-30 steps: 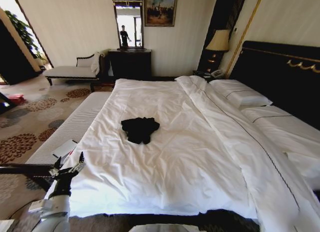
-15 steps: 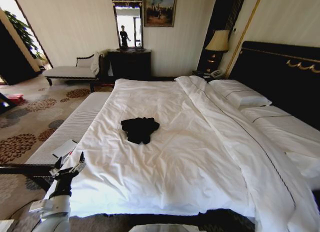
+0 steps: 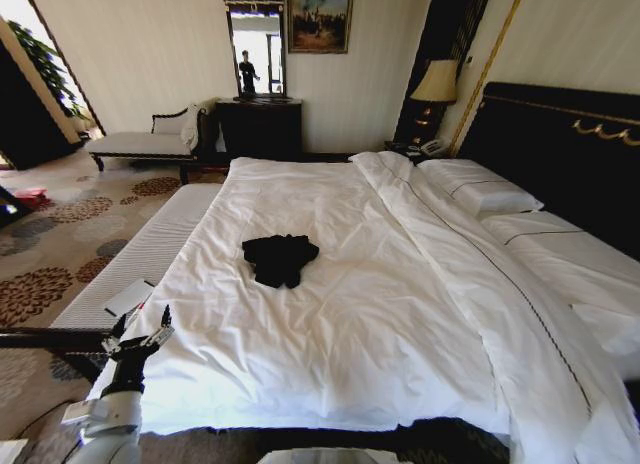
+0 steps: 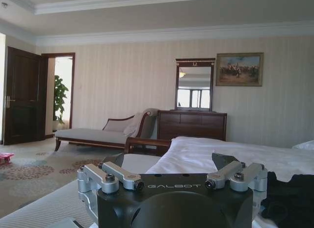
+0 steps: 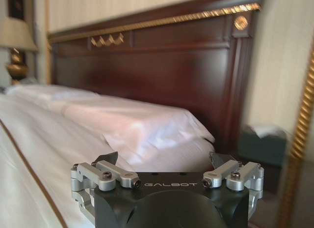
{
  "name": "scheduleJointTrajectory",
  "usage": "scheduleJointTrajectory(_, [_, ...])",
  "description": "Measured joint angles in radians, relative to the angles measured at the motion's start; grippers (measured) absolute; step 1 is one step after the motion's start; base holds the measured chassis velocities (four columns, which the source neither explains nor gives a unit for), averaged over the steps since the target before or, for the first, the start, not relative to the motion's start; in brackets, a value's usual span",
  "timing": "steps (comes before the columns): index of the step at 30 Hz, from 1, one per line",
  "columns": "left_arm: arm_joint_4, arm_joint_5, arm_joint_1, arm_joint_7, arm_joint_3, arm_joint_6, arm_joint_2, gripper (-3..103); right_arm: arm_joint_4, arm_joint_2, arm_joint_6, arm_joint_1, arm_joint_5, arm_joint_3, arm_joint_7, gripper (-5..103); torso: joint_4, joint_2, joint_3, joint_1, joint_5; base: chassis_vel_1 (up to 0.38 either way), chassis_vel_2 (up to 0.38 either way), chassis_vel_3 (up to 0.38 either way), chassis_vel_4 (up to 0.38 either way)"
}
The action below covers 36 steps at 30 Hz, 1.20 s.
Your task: Fold the clothes on the bed.
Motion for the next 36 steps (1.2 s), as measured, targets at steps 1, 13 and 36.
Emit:
scheduleJointTrajectory(1, [0.0,0.0,0.0,0.0,0.0,0.0,0.0,100,0.0,0.0,0.0,0.0,0.0,0.0,0.0,100,0.0,0.0,0.0,0.0,0.0,0.0,0.0,0.0,0.0])
scheduleJointTrajectory(13, [-0.039,0.004,0.03,0.095,0.018,0.013,0.029,100,0.246,-0.059,0.048,-0.016,0.024,-0.089,-0.119,100,0.0,0.0,0.0,0.0,0.0001,0.0,0.0,0.0,0.0])
scheduleJointTrajectory(36, [-0.083,0.025,0.045,0.171,0.054,0.052,0.052,100,0.425,-0.153,-0.038,0.053,-0.172,-0.412,-0.062,100,-0.0001,0.0,0.0,0.0,0.0003,0.0,0.0,0.0,0.0])
